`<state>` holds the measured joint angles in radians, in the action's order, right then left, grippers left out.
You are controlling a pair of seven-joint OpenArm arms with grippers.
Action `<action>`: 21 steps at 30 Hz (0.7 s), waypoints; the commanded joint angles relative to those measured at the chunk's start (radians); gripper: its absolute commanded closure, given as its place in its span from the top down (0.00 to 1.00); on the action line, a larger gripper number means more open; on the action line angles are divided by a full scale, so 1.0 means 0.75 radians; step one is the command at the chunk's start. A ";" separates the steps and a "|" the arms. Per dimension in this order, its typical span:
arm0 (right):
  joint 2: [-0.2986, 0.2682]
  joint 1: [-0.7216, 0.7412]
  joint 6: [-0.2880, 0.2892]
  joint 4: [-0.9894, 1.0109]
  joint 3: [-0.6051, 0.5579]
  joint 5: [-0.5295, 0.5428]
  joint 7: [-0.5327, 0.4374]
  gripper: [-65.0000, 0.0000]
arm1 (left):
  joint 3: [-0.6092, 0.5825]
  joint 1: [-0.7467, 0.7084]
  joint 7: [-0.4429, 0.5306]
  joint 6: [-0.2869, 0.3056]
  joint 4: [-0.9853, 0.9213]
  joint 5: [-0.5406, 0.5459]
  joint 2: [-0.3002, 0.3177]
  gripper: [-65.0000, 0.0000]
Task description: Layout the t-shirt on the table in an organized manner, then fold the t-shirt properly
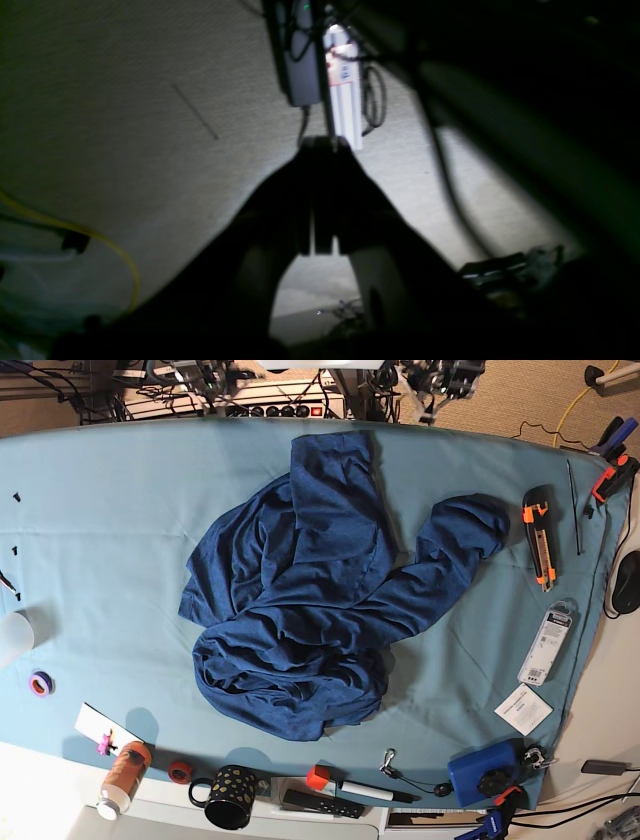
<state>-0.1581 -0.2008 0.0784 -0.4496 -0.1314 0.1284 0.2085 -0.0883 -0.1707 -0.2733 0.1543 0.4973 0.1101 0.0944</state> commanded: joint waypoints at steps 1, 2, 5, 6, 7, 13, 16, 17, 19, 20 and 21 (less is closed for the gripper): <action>-0.028 -0.043 -0.002 -0.047 0.003 0.002 -0.020 0.00 | -0.002 -0.037 0.001 0.015 0.061 0.010 0.022 0.00; -0.047 -0.086 -0.002 -0.098 0.003 0.003 -0.030 0.00 | -0.002 -0.080 0.001 0.032 0.124 0.026 0.038 0.00; -0.105 -0.228 -0.002 -0.274 0.003 0.003 -0.036 0.00 | -0.002 -0.220 0.000 0.078 0.337 0.132 0.105 0.00; -0.126 -0.275 -0.002 -0.340 0.003 0.003 -0.036 0.00 | -0.001 -0.268 -0.001 0.091 0.413 0.168 0.129 0.00; -0.148 -0.320 -0.002 -0.410 0.003 0.003 -0.036 0.00 | 0.000 -0.316 -0.001 0.103 0.490 0.197 0.152 0.00; -0.269 -0.589 -0.085 -0.825 0.005 0.002 -0.033 0.00 | 0.000 -0.598 -0.069 0.106 0.942 0.243 0.280 0.00; -0.296 -0.716 -0.168 -1.015 0.041 -0.005 -0.028 0.00 | -0.001 -0.730 -0.109 0.107 1.159 0.243 0.349 0.00; -0.296 -0.756 -0.175 -1.074 0.066 -0.019 -0.028 0.00 | -0.001 -0.773 -0.116 0.107 1.229 0.243 0.375 0.00; -0.296 -0.835 -0.176 -1.185 0.120 -0.033 -0.028 0.00 | -0.001 -0.853 -0.127 0.107 1.367 0.243 0.431 0.00; -0.296 -0.871 -0.176 -1.236 0.146 -0.032 -0.026 0.00 | 0.000 -0.889 -0.141 0.107 1.437 0.243 0.458 0.00; -0.296 -0.903 -0.175 -1.286 0.174 -0.032 -0.026 0.00 | 0.000 -0.922 -0.156 0.107 1.506 0.243 0.486 0.00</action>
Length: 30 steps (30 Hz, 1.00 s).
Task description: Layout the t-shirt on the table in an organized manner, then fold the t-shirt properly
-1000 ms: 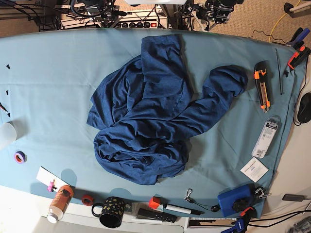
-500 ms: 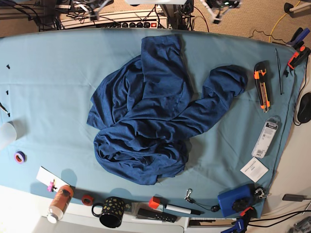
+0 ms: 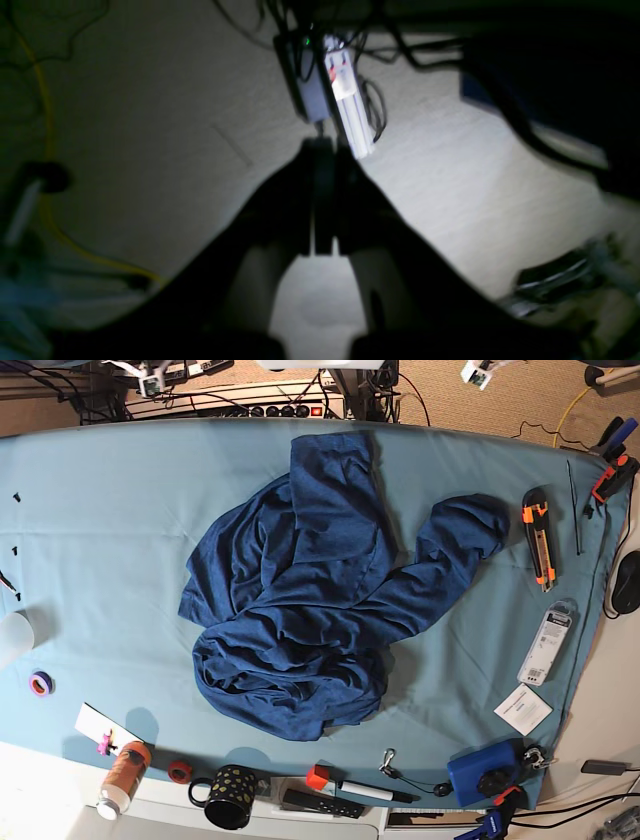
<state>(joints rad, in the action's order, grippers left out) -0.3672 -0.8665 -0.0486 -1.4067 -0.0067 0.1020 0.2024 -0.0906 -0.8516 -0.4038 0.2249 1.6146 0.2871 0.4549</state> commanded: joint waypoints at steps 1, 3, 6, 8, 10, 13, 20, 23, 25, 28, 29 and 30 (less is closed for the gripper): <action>-0.017 -0.045 -0.006 -0.058 0.036 0.003 -0.016 0.00 | 0.003 -0.045 0.003 0.013 0.083 0.007 0.033 0.00; -0.017 -0.096 -0.006 -0.148 0.087 0.003 -0.015 0.00 | 0.003 -0.099 -0.036 0.012 0.212 0.007 0.083 0.00; -0.016 -0.155 -0.006 -0.262 0.154 0.003 -0.009 0.00 | 0.003 -0.159 -0.096 0.013 0.375 0.007 0.140 0.00; -0.017 -0.183 -0.006 -0.337 0.192 0.003 0.010 0.00 | 0.003 -0.185 -0.108 0.013 0.469 0.007 0.172 0.00; -0.016 -0.204 -0.006 -0.414 0.228 0.003 0.021 0.00 | 0.003 -0.196 -0.120 0.013 0.554 0.007 0.197 0.00; -0.015 -0.222 -0.006 -0.532 0.269 0.003 0.047 0.00 | 0.005 -0.194 -0.136 0.012 0.675 0.007 0.216 0.00; 0.025 -0.221 -0.006 -0.831 0.293 -0.039 0.063 0.00 | 0.005 -0.185 -0.134 0.020 0.910 0.007 0.218 0.00; 0.032 -0.203 -0.005 -0.965 0.293 -0.039 0.060 0.00 | 0.005 -0.143 -0.134 0.070 0.988 0.007 0.217 0.00; 0.032 -0.184 -0.006 -1.041 0.293 -0.069 0.060 0.00 | 0.005 -0.098 -0.129 0.086 0.989 0.008 0.217 0.00; 0.032 -0.147 -0.005 -1.125 0.293 -0.146 0.061 0.00 | 0.005 -0.016 -0.125 0.086 0.989 0.007 0.217 0.00; 0.032 -0.126 -0.006 -1.140 0.293 -0.166 0.061 0.00 | 0.005 0.017 -0.125 0.086 0.989 0.008 0.217 0.00; 0.032 -0.100 -0.006 -1.145 0.293 -0.172 0.061 0.00 | 0.005 0.052 -0.122 0.086 0.989 0.009 0.217 0.00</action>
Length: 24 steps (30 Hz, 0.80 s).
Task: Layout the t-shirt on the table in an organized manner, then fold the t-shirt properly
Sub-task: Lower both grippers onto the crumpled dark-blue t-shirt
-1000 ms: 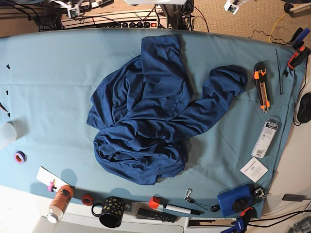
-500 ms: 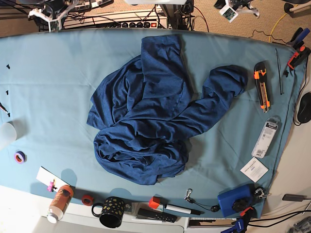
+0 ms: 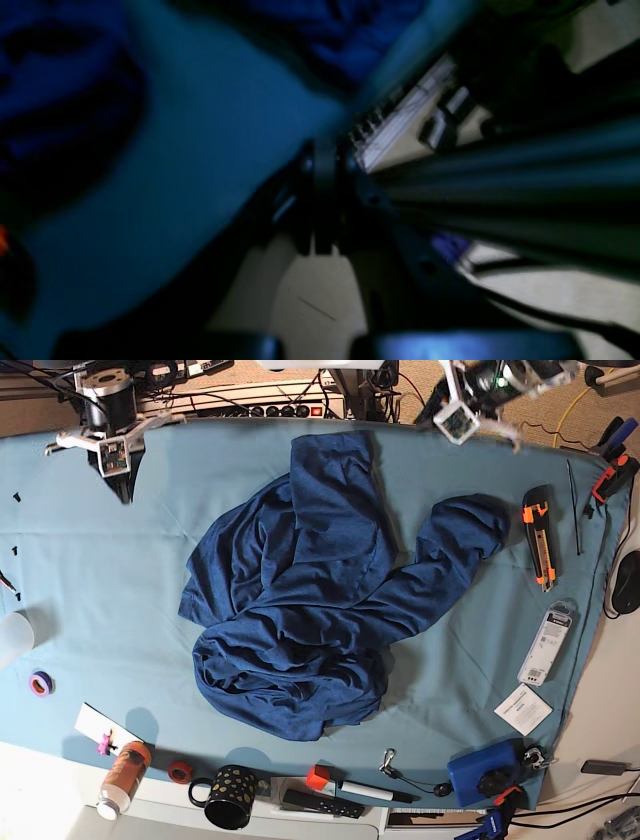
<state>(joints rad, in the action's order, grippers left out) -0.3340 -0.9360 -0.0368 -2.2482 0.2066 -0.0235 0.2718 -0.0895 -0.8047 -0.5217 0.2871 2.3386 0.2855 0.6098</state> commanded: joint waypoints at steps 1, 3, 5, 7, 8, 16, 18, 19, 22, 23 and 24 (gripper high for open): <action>-0.012 0.023 -0.021 -0.023 0.009 -0.005 -0.030 0.00 | 0.004 0.020 0.049 0.004 0.023 0.011 0.010 0.00; -0.005 0.088 -0.022 -0.021 0.009 -0.004 -0.009 0.00 | 0.004 0.075 0.100 0.003 0.023 0.010 0.005 0.00; 0.009 0.156 -0.022 -0.021 0.009 -0.004 -0.002 0.00 | 0.004 0.119 0.145 0.004 0.023 0.009 -0.014 0.00; 0.009 0.222 -0.021 -0.021 0.009 -0.004 0.008 0.00 | 0.004 0.162 0.149 0.004 0.023 0.009 -0.058 0.00; 0.009 0.256 -0.022 -0.021 0.009 -0.004 0.013 0.00 | 0.004 0.181 0.148 0.004 0.023 0.009 -0.085 0.00; 0.009 0.571 -0.017 -0.020 0.006 -0.004 0.083 0.00 | 0.004 0.298 0.124 0.003 0.023 0.009 -0.342 0.00; 0.010 0.634 -0.012 -0.019 0.006 -0.004 0.103 0.00 | 0.004 0.334 0.091 0.004 0.015 0.008 -0.395 0.00; 0.009 0.661 -0.010 -0.019 0.006 -0.004 0.110 0.00 | 0.004 0.350 0.085 0.003 0.002 0.008 -0.415 0.00; 0.009 0.729 -0.002 -0.019 0.006 0.002 0.129 0.00 | 0.004 0.395 0.087 0.003 -0.039 0.004 -0.453 0.00; 0.009 0.746 -0.002 -0.019 0.006 0.002 0.134 0.00 | 0.004 0.409 0.086 0.004 -0.051 0.004 -0.458 0.00; 0.010 0.759 -0.002 -0.019 0.006 0.002 0.139 0.00 | 0.004 0.421 0.086 0.004 -0.066 0.004 -0.458 0.00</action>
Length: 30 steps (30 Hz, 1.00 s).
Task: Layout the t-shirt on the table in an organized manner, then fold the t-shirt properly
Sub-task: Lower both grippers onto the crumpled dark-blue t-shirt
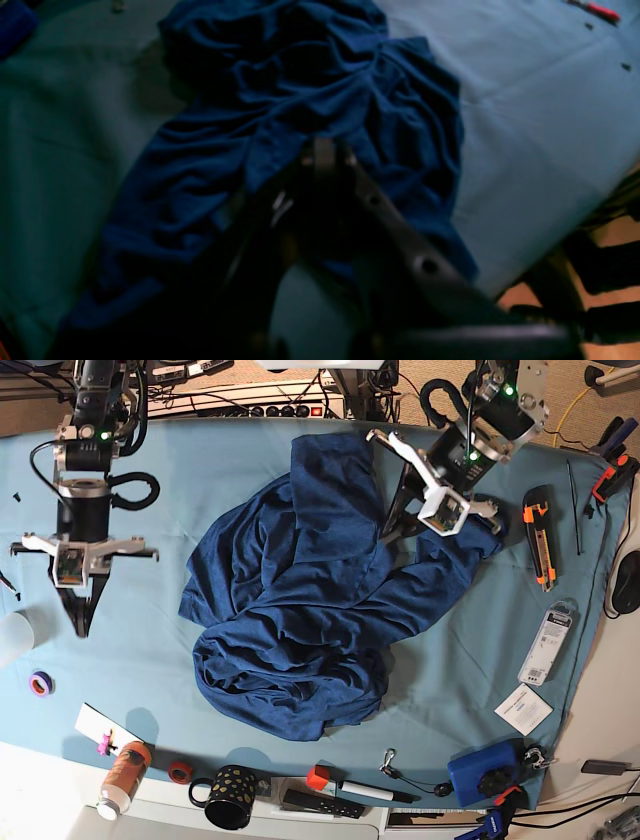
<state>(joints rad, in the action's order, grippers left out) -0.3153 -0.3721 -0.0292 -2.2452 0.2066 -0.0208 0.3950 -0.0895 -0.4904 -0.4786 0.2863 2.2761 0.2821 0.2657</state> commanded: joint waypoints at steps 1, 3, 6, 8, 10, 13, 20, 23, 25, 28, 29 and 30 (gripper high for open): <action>-0.016 0.016 -0.012 -0.023 0.006 -0.002 -0.014 0.00 | 0.004 0.013 0.029 0.005 0.002 0.009 0.001 0.00; -0.016 0.033 -0.012 -0.009 0.005 -0.002 0.003 0.00 | 0.004 0.031 0.028 0.005 -0.032 0.008 0.001 0.00; -0.015 0.067 -0.012 0.114 0.005 0.011 -0.004 0.00 | 0.004 0.053 0.029 0.005 -0.084 0.009 0.001 0.00; -0.015 0.096 0.004 0.246 0.005 0.059 -0.008 0.00 | 0.004 0.065 0.030 0.005 -0.119 0.009 0.001 0.00; -0.015 0.137 0.108 0.400 0.005 0.092 -0.008 0.00 | 0.004 0.075 0.030 0.005 -0.148 0.008 0.001 0.00; -0.006 0.212 0.333 0.612 0.005 0.119 -0.008 0.00 | 0.004 0.088 0.030 0.005 -0.167 0.009 0.001 0.00; 0.146 0.324 0.379 0.770 0.005 0.351 -0.012 0.45 | 0.004 0.121 0.030 0.005 -0.175 0.009 0.001 0.00; 0.243 0.359 0.393 0.770 0.005 0.424 -0.034 0.46 | 0.004 0.123 0.030 0.005 -0.175 0.008 0.001 0.00; 0.305 0.390 0.434 0.770 -0.003 0.436 -0.032 0.46 | 0.004 0.123 0.030 0.005 -0.176 0.008 0.001 0.00; 0.375 0.429 0.436 0.770 -0.064 0.434 -0.020 0.46 | 0.004 0.123 0.030 0.005 -0.176 0.009 0.001 0.00; 0.393 0.441 0.435 0.770 -0.092 0.426 -0.009 0.46 | 0.004 0.123 0.030 0.005 -0.176 0.009 0.001 0.00; 0.410 0.453 0.435 0.770 -0.124 0.409 0.003 0.46 | 0.004 0.123 0.030 0.005 -0.176 0.009 0.001 0.00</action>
<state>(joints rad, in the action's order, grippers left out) -0.0051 -0.0498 0.2893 -1.6501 0.1120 0.2802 0.4191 -0.0898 -0.4011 -0.4789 0.2859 2.1284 0.2787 0.2661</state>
